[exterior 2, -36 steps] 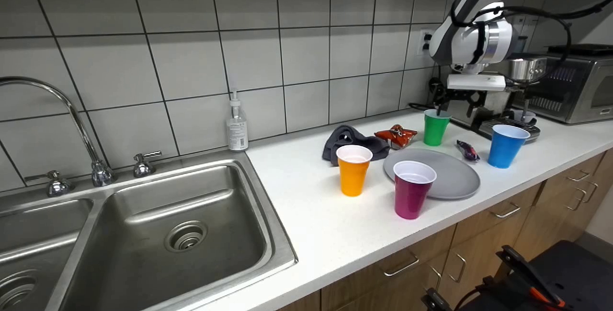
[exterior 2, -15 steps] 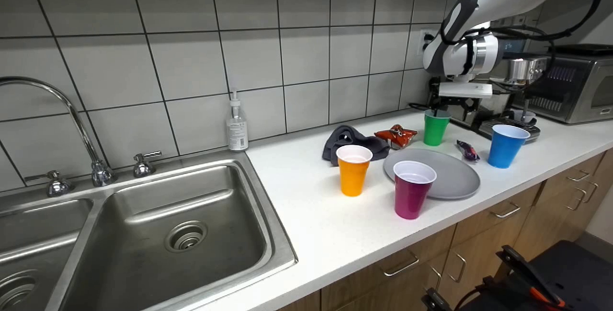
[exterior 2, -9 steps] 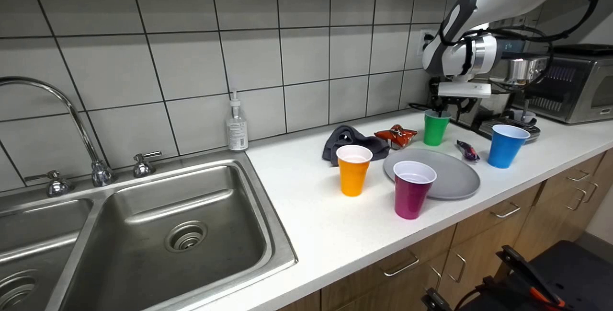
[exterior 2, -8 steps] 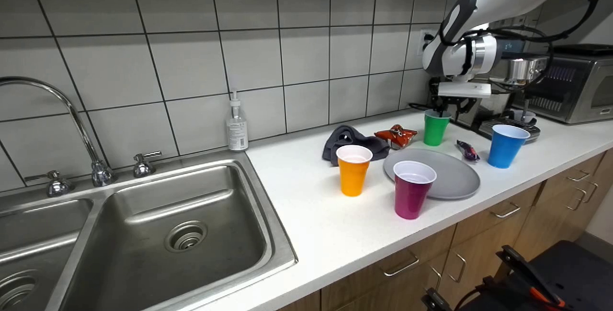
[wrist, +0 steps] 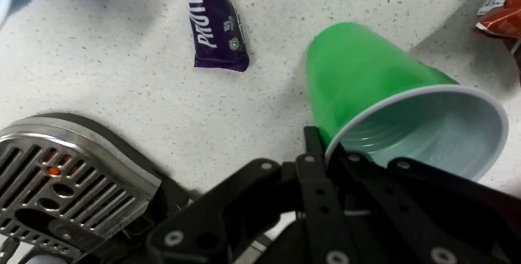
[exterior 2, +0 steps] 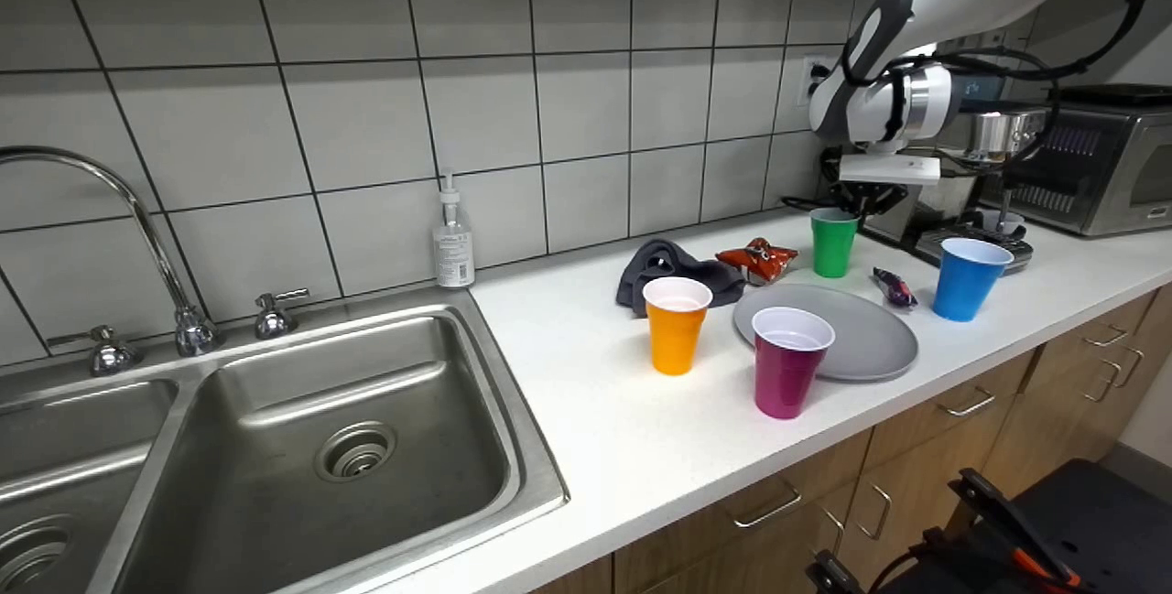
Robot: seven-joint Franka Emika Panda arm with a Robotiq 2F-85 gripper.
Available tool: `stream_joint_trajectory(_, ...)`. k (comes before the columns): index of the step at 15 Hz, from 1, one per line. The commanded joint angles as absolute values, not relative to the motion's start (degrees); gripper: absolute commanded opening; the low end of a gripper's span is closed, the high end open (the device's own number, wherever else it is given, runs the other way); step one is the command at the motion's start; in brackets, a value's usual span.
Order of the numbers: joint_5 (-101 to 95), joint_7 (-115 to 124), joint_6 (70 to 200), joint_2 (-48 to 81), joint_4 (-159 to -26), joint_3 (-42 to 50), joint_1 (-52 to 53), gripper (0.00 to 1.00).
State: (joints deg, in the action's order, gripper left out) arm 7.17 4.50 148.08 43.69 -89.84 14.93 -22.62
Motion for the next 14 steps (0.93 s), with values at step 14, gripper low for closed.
stream_joint_trajectory(14, 7.38, -1.24, 152.43, 35.18, -99.16, 13.02, -25.01, 0.01)
